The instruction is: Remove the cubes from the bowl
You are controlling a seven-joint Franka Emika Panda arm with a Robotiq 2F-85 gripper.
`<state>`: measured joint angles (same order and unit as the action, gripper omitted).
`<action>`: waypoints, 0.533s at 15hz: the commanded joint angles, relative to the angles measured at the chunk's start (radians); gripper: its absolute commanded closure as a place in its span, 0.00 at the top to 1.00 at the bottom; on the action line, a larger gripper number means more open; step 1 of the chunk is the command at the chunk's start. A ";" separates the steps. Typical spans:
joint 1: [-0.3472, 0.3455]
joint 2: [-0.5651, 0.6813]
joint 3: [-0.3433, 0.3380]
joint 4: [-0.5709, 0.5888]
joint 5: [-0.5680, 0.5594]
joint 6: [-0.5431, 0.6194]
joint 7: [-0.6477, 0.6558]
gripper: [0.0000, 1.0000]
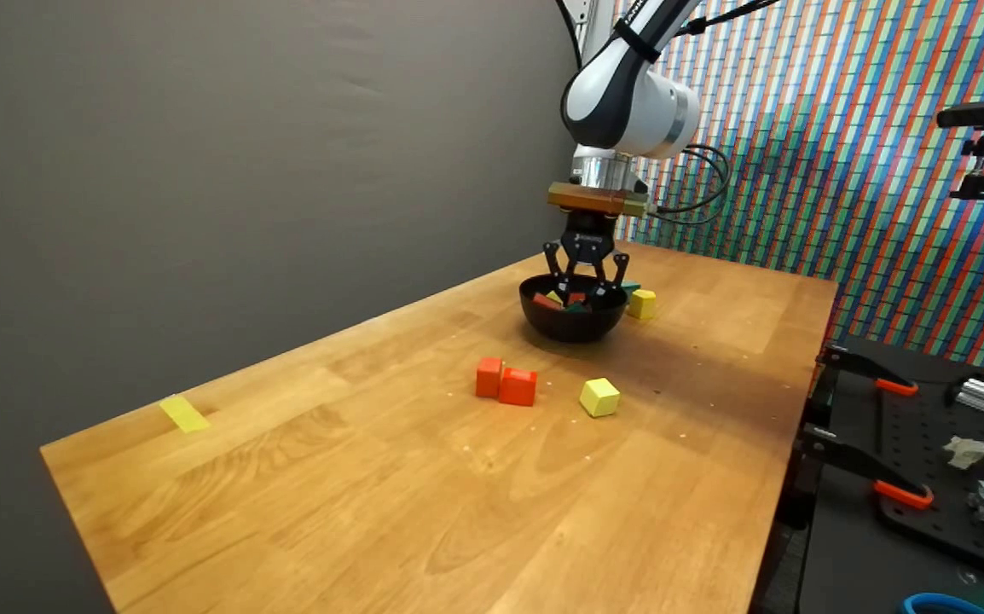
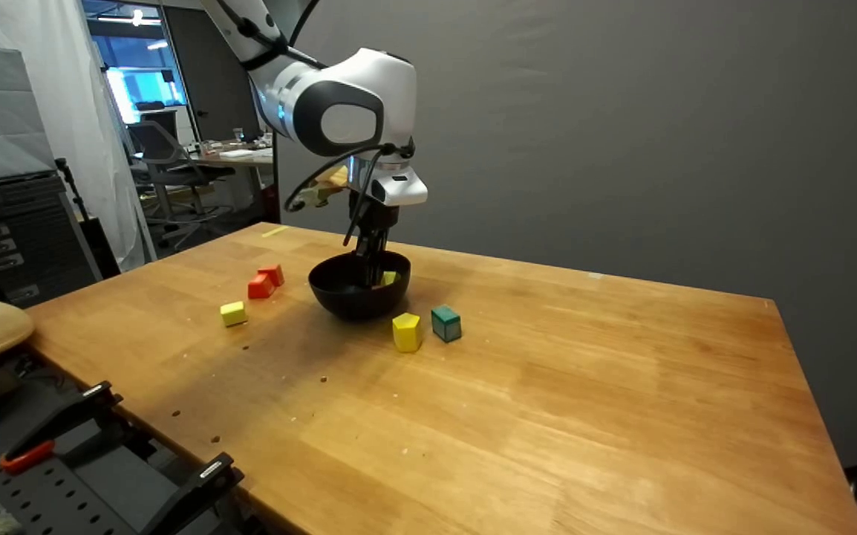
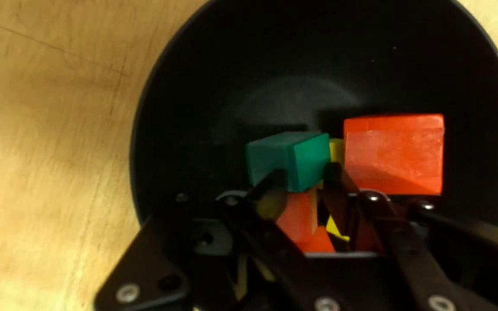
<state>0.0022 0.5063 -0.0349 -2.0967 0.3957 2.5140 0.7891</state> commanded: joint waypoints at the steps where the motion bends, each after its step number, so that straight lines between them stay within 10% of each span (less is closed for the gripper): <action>1: 0.028 -0.003 -0.027 -0.025 -0.036 0.012 0.019 0.20; 8: 0.077 0.018 -0.031 -0.006 -0.115 -0.009 0.024 0.75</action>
<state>0.0442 0.5159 -0.0397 -2.1079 0.3302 2.5117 0.7901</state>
